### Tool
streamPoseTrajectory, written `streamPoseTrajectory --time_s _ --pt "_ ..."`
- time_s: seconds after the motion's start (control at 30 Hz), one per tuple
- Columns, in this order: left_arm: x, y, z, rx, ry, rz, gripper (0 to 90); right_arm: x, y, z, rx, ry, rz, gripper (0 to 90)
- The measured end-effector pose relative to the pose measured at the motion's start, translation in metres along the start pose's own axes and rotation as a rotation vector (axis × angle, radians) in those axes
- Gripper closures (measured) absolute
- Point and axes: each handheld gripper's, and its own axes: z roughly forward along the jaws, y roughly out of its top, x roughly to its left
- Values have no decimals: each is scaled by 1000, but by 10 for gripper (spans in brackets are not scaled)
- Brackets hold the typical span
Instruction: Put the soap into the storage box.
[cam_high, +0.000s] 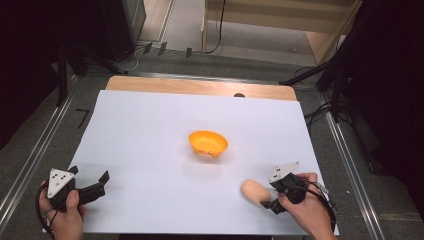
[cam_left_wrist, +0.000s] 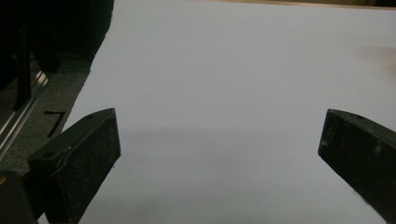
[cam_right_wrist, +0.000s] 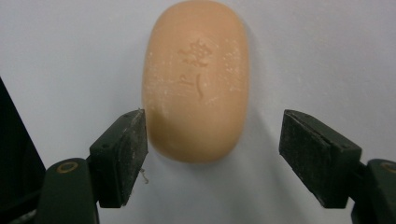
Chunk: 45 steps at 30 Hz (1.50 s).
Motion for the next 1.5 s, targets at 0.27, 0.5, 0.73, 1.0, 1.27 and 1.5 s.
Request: streamPoseTrajectory --time_s 0.27,0.5,0.73,1.0,1.27,1.5 --pt "0 0 0 1 0 1 0 4 12 8 16 10 14 266" --pt "0 0 0 0 0 0 0 7 22 17 43 0 54 284" --pt "0 0 0 -1 -2 -2 0 9 25 24 63 -9 68 299" --pt "0 0 0 0 -1 0 0 17 26 29 69 -79 37 312" --pt "0 0 0 -1 0 0 0 21 22 30 46 -101 21 314" --pt "0 0 0 0 1 1 0 21 25 30 63 -106 24 325"
